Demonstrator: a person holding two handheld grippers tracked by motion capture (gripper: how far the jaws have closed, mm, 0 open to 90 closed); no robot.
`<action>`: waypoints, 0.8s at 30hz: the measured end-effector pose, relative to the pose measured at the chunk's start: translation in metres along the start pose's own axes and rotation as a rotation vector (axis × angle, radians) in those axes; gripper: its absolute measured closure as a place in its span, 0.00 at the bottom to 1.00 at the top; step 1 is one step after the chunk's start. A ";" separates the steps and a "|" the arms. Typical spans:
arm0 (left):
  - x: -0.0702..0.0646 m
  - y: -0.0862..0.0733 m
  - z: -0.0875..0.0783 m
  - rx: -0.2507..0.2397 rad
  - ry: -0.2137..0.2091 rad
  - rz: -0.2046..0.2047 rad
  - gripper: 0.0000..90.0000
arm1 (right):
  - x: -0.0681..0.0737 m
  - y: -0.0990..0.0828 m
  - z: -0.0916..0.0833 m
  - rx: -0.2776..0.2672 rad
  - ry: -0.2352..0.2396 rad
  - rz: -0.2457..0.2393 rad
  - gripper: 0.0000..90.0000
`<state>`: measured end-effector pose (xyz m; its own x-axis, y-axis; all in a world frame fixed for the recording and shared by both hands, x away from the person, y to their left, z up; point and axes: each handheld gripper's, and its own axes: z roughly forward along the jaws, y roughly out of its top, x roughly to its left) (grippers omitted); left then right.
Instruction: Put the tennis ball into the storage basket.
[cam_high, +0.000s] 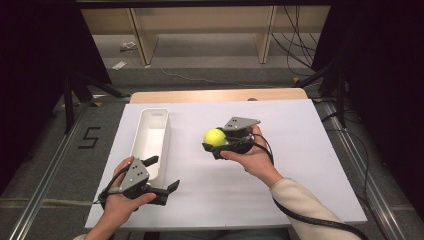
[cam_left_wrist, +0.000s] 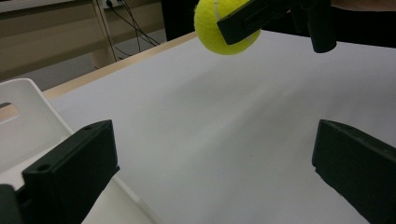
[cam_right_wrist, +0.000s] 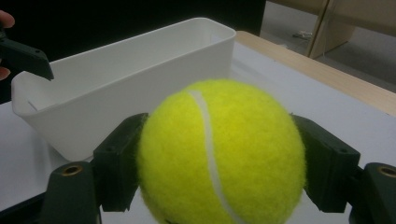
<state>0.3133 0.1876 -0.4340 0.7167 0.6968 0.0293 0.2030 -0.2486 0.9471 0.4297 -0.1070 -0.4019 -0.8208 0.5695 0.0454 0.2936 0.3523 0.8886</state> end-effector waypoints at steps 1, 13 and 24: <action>0.000 0.000 0.000 0.000 0.000 0.000 0.00 | 0.000 0.000 0.000 -0.001 0.000 -0.002 0.29; 0.000 0.000 0.000 0.001 0.000 0.000 0.00 | -0.001 0.004 0.002 -0.012 0.005 0.009 0.29; 0.000 0.001 -0.001 -0.001 0.005 0.003 0.00 | -0.002 0.008 0.003 -0.029 0.010 0.016 0.29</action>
<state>0.3129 0.1880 -0.4331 0.7137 0.6996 0.0340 0.1999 -0.2499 0.9474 0.4354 -0.1026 -0.3960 -0.8209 0.5674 0.0639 0.2924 0.3216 0.9006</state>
